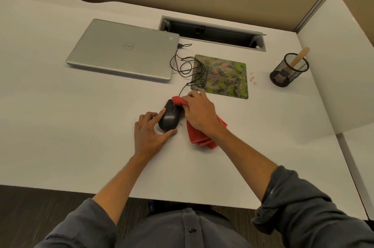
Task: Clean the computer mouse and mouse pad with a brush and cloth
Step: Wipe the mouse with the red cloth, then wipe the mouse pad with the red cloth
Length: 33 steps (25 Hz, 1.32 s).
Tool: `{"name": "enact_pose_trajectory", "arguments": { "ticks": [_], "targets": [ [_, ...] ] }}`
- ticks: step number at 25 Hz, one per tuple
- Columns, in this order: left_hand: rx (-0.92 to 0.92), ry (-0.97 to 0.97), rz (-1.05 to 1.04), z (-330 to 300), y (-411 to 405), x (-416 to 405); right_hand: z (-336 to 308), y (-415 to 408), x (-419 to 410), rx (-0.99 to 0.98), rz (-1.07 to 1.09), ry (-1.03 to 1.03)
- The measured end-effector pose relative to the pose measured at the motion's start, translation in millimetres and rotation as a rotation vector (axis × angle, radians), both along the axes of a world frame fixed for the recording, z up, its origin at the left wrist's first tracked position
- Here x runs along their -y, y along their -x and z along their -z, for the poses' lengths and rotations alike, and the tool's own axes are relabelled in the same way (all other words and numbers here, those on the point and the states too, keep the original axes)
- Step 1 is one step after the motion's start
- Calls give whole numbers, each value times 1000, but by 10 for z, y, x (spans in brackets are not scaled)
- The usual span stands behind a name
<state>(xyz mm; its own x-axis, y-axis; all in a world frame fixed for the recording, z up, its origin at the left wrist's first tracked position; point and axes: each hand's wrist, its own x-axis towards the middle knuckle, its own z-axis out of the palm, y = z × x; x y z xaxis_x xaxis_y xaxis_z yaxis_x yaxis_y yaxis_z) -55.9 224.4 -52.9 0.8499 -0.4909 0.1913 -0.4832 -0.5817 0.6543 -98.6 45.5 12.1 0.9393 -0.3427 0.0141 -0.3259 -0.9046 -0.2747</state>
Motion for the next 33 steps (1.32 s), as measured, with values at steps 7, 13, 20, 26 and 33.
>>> {"name": "enact_pose_trajectory", "arguments": {
  "ticks": [7, 13, 20, 26, 33],
  "targets": [
    [-12, 11, -29, -24, 20, -6, 9, 56, 112, 61, 54, -74],
    [-83, 73, -63, -77, 34, 1, -105, 288, 599, 387, 420, -633],
    [251, 58, 58, -388, -50, 415, -237, 308, 1362, 444, 674, -944],
    [125, -26, 399, -580, -345, 1646, -323, 81, 1715, 499, 766, -1454],
    [349, -633, 479, -386, -830, 2251, -113, -69, 1788, 347, 437, -358]
  ]
}}
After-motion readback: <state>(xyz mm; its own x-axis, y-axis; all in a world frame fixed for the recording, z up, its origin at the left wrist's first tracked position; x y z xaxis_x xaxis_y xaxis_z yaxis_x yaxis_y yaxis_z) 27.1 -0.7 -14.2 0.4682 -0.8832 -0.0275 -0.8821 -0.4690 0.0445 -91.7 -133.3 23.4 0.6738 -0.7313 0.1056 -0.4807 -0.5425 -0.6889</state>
